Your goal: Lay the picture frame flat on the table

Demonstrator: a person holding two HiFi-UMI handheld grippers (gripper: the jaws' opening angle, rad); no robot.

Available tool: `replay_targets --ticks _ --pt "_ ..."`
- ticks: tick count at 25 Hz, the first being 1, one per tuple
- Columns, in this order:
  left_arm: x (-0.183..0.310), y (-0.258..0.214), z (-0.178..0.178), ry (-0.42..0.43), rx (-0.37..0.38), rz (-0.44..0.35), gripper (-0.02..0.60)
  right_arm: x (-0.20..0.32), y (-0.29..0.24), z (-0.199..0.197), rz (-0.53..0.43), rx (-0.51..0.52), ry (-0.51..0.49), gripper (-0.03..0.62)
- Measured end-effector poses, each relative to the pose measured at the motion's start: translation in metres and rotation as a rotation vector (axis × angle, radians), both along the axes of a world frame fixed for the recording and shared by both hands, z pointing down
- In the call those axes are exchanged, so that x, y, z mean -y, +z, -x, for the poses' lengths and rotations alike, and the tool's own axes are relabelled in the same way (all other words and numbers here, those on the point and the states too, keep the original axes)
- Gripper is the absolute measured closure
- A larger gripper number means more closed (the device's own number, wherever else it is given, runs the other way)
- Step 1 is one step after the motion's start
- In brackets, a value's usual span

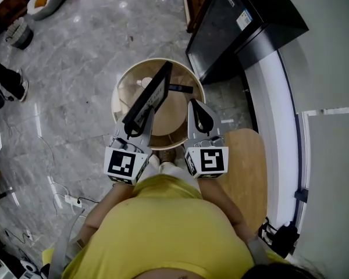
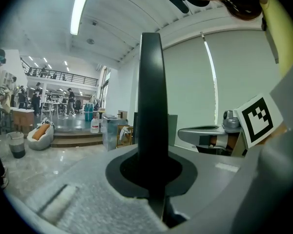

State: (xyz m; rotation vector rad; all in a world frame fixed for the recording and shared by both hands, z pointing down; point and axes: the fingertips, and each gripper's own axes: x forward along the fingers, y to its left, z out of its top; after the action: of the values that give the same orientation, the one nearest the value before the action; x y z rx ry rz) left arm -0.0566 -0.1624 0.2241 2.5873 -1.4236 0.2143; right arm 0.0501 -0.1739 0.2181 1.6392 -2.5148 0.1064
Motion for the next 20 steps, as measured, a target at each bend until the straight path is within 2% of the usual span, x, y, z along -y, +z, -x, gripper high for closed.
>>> replay_targets --ticks 20 --pt "0.015 0.104 -0.015 0.108 0.007 0.157 0.574 0.007 0.098 -0.016 0.154 -0.017 0.059 0.592"
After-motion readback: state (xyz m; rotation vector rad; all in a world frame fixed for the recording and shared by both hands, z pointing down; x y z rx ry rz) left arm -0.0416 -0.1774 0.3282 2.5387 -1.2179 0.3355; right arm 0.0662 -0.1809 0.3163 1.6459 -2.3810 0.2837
